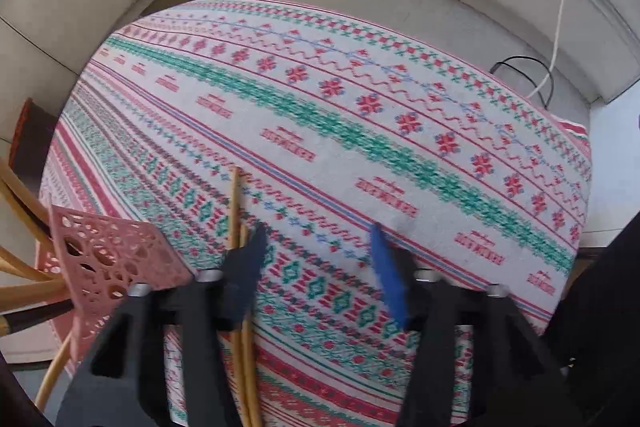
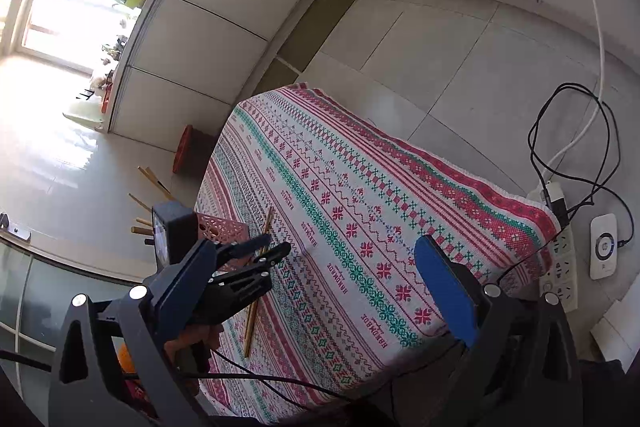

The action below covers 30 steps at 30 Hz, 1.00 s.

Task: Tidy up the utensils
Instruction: 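Close the left gripper on a chopstick and lift it, then lower the right gripper onto a loose chopstick and grasp it while the left holds its chopstick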

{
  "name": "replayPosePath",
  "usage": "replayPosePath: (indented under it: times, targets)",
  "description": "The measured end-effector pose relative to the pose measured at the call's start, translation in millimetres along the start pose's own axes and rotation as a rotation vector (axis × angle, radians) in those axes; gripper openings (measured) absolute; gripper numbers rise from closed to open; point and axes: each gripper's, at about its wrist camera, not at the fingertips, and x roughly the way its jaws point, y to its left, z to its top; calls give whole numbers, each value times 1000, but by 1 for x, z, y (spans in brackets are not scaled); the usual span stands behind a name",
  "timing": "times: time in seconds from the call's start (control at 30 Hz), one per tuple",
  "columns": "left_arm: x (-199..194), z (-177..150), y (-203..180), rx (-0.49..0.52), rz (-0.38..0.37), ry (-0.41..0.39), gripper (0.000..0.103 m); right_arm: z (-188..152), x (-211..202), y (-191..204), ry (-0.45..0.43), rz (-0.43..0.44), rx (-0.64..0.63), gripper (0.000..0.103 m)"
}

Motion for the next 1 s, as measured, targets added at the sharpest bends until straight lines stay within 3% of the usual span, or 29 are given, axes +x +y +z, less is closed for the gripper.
replayPosePath:
  times: [0.07, 0.23, 0.37, 0.5, 0.67, 0.73, 0.87, 0.97, 1.0]
  targets:
    - [-1, 2, 10, -4, 43, -2, 72, 0, 1, 1, 6, 8, -4, 96]
    - [12, 19, 23, 30, 54, 75, 72, 3, 3, -5, 24, 37, 30, 96]
    - [34, 29, 30, -3, 51, 145, 71, 7, 5, -16, 54, 84, 95, 96]
    - [47, 34, 36, -24, 16, 218, 71, 9, 3, -19, 46, 97, 116, 96]
    - [54, 38, 52, -86, -61, 228, 68, 9, 6, -19, 70, 105, 124, 96]
    - [58, 38, 65, -136, -155, 240, 53, 9, 4, -18, 56, 99, 119, 96]
    - [60, 37, 71, -130, -168, 246, 47, 9, 7, -19, 68, 93, 124, 96]
    - [48, 36, 43, -74, -157, 240, 26, 9, 6, -20, 62, 84, 124, 96]
    - [45, 34, 33, -37, -150, 239, 14, 9, 5, -19, 54, 77, 119, 96]
